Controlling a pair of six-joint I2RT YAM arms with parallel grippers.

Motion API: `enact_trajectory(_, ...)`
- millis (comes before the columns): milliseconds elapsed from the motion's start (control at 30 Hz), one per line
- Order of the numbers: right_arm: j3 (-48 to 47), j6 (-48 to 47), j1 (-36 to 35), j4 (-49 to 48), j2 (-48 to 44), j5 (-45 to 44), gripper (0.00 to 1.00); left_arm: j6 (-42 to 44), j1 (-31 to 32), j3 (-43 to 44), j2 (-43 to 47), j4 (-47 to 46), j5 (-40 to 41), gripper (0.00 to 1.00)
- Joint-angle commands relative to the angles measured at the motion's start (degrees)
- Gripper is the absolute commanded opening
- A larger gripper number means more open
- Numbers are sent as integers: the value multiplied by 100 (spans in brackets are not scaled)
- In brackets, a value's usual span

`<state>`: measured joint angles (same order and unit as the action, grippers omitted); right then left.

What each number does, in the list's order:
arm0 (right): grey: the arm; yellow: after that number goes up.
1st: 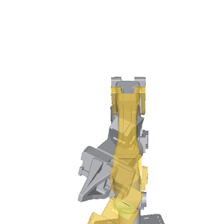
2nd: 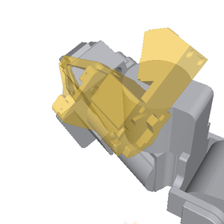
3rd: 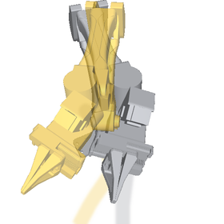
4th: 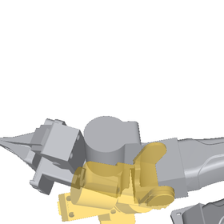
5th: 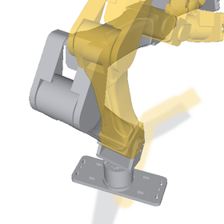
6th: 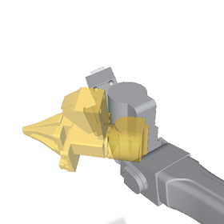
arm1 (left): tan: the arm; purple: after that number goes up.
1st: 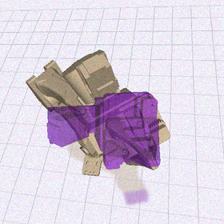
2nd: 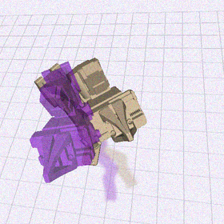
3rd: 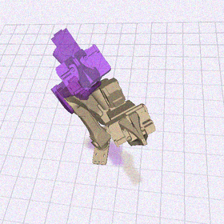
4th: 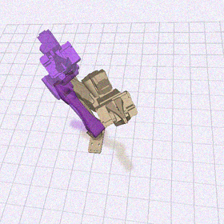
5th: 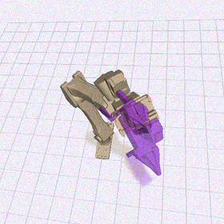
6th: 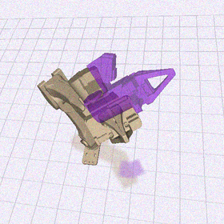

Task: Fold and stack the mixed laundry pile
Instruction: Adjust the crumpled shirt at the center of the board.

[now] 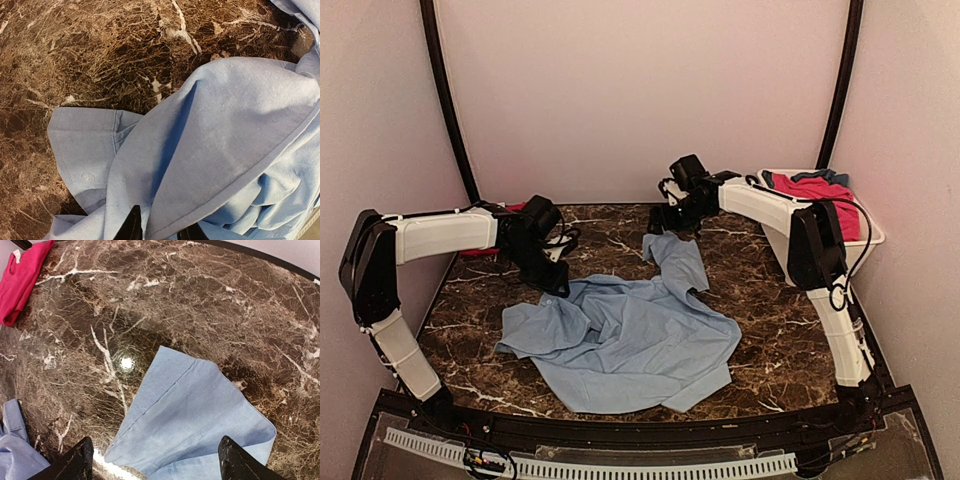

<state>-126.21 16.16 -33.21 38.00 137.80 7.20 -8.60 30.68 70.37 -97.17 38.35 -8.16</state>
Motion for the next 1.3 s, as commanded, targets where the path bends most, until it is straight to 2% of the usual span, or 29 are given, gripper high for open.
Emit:
enact_trajectory(0,-220,81,8,248,304,-251,83,5,26,-16,22,-2,-52,25)
enact_trajectory(167,-392,57,8,273,556,-302,82,-1,34,-48,38,-26,-84,27)
enact_trajectory(267,-729,47,8,447,845,-281,78,-11,35,-65,40,-37,-118,27)
enact_trajectory(333,-897,40,8,516,978,-239,71,-13,43,-67,40,-44,-130,28)
enact_trajectory(433,-920,24,8,536,1072,-265,52,-12,44,-67,32,-35,-137,28)
enact_trajectory(533,-824,10,30,507,1087,-179,40,-18,51,-67,16,-34,-152,28)
enact_trajectory(567,-821,10,40,508,1102,-119,40,-23,52,-67,7,-31,-151,28)
enact_trajectory(600,-848,22,49,533,1162,-59,45,-24,52,-67,2,-30,-151,28)
enact_trajectory(667,-1010,56,58,717,1281,-78,70,-27,52,-67,-3,-29,-170,28)
enact_trajectory(700,-1059,62,62,781,1313,-132,77,-32,57,-72,-4,-36,-178,28)
enact_trajectory(733,-1043,48,56,789,1319,-184,80,-33,60,-75,-4,-37,-188,28)
enact_trajectory(933,-1180,-108,54,972,1537,-330,81,-35,61,-59,-6,-49,-210,28)
enact_trajectory(967,-1181,-142,53,985,1539,-312,79,-31,61,-58,-5,-50,-206,28)
enact_trajectory(1033,-1255,-262,17,1181,1586,-452,67,-28,61,-54,-5,-34,-208,28)
enact_trajectory(1133,-1301,-373,-4,1613,1705,-635,71,-27,61,-50,-2,-29,-210,28)
enact_trajectory(1267,-738,-515,-26,1833,1470,-1268,73,-8,61,-39,-8,0,-185,28)
